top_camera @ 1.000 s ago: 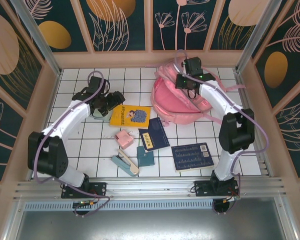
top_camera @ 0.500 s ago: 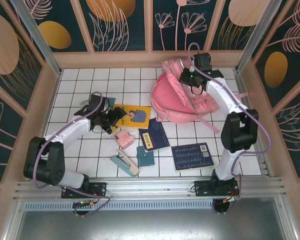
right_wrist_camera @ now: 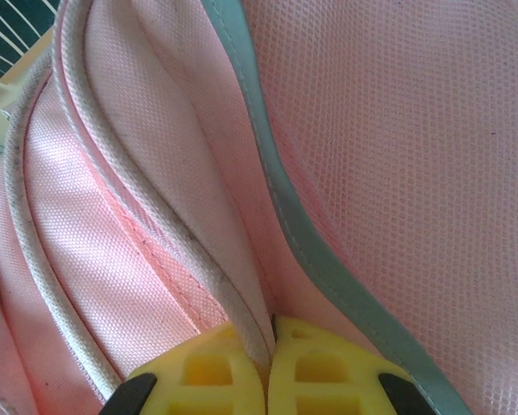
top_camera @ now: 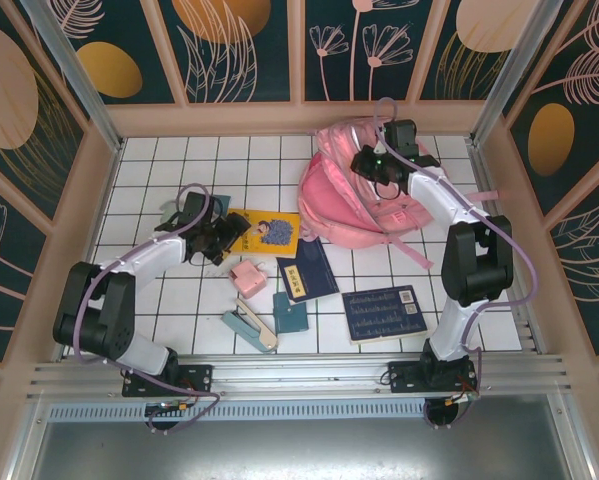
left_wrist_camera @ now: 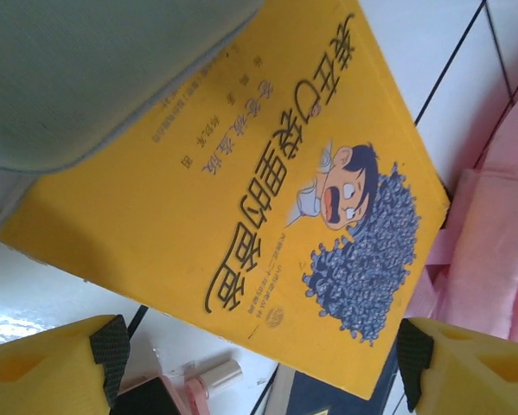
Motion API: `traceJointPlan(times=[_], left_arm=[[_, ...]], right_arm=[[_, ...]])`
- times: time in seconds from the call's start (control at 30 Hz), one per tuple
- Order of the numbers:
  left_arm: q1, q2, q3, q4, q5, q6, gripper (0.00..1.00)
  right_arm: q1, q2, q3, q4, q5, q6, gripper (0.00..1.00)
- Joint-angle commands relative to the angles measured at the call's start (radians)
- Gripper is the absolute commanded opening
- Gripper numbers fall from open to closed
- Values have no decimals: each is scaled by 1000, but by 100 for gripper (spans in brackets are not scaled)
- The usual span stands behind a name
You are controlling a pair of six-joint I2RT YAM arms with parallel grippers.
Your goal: Pack books, pencil case, and school supplies into a backpack
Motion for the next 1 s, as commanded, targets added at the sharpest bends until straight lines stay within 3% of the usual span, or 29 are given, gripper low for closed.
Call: traceJointPlan(times=[0.0,0.13,0.53,0.87,0.97], left_arm=[[-61,24,-25,23,-2,-1,83],[-113,75,-40,114,23,-79,85],[-134,138,-165,464,14,-318,82],[-202,273,-232,702,-152,-494,70],[-205,336,-217,731,-193,-510,59]], right_arm=[[11,-46,-15,77,-52,46,0],[13,-40,-22,100,-73,55,0],[19,-16,-66,156,-120,77,0],[7,-8,-86,191,-153,92,0],[-2,-14,-99,200,-156,94,0]])
